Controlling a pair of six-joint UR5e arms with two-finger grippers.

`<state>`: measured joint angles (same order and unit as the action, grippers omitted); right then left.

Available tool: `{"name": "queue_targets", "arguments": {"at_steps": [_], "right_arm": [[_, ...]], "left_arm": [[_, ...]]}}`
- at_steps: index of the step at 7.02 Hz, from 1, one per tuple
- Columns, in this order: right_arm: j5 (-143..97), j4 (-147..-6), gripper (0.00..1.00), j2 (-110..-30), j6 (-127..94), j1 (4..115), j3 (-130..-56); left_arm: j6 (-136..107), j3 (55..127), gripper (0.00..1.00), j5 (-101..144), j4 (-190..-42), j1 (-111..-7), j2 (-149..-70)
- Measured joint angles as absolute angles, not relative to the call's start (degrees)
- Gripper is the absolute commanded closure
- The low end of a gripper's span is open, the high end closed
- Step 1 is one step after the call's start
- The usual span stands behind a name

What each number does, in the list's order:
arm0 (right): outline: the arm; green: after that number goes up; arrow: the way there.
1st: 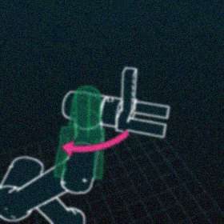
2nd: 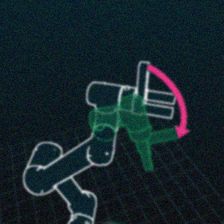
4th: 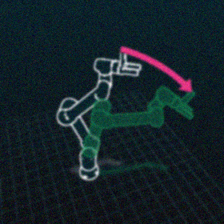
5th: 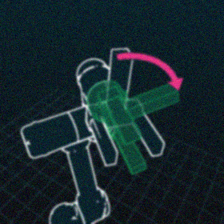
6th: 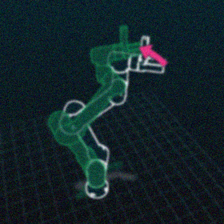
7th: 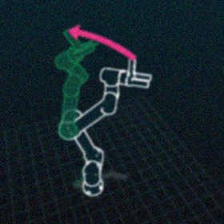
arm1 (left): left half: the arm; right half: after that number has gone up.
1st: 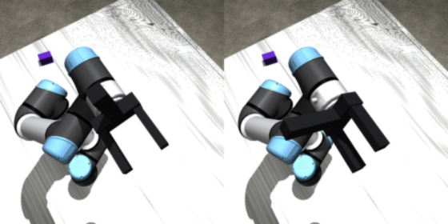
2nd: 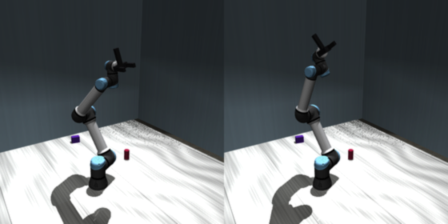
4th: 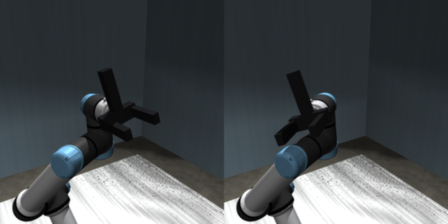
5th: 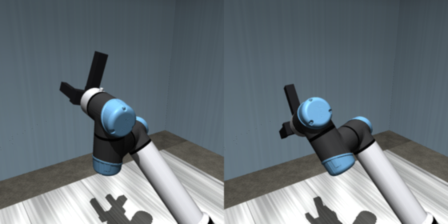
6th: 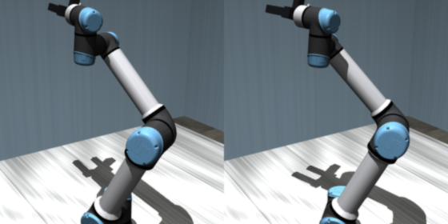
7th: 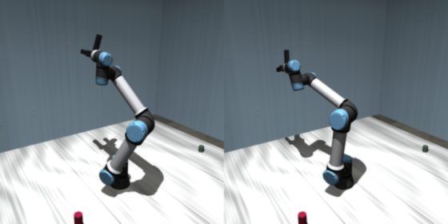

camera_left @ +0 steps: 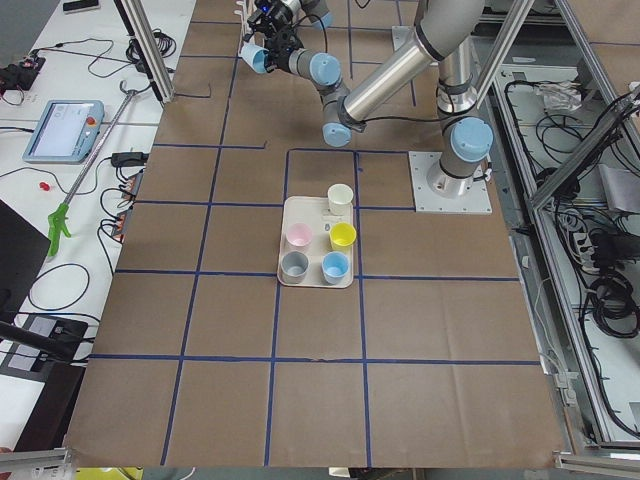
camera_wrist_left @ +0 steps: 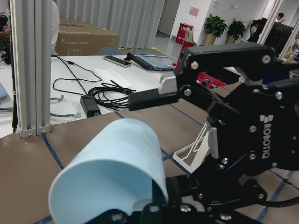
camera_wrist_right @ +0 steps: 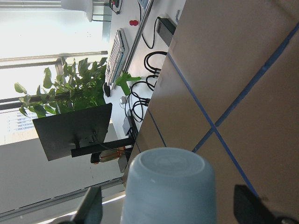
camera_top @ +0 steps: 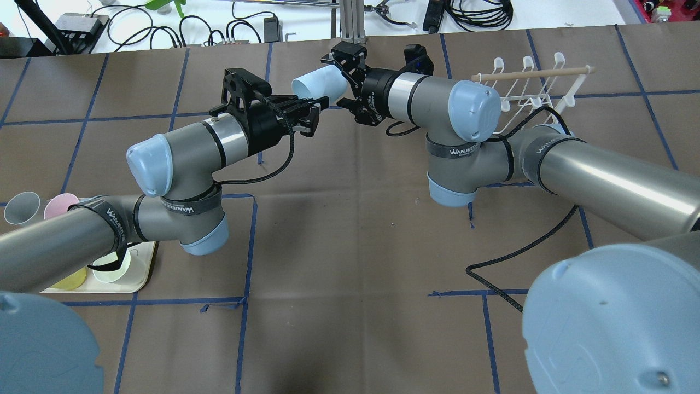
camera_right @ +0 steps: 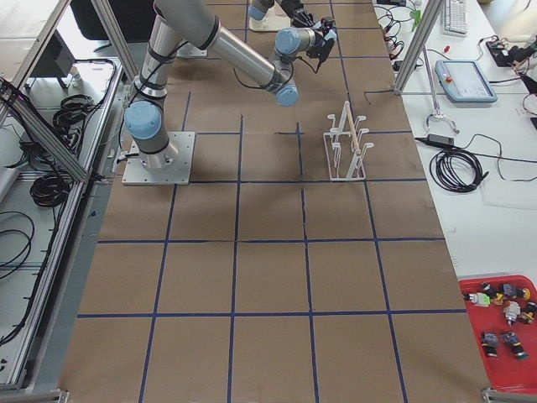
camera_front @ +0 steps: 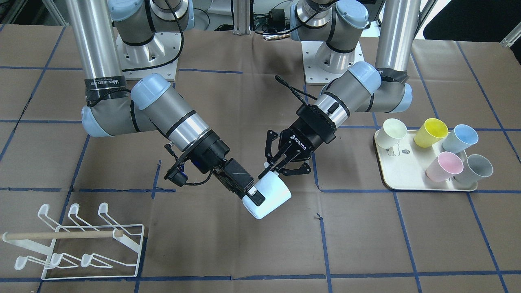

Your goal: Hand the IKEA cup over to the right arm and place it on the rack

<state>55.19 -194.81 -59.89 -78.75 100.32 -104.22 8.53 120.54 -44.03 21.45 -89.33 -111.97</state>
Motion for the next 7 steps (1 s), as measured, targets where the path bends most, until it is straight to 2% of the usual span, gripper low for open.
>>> {"name": "queue_targets", "arguments": {"at_steps": [7], "right_arm": [[55.4, -194.6, 0.03, -57.2, -79.1, 101.5, -102.1]], "left_arm": [[8.5, 120.6, 1.00, -44.0, 21.4, -90.0, -112.0]]}}
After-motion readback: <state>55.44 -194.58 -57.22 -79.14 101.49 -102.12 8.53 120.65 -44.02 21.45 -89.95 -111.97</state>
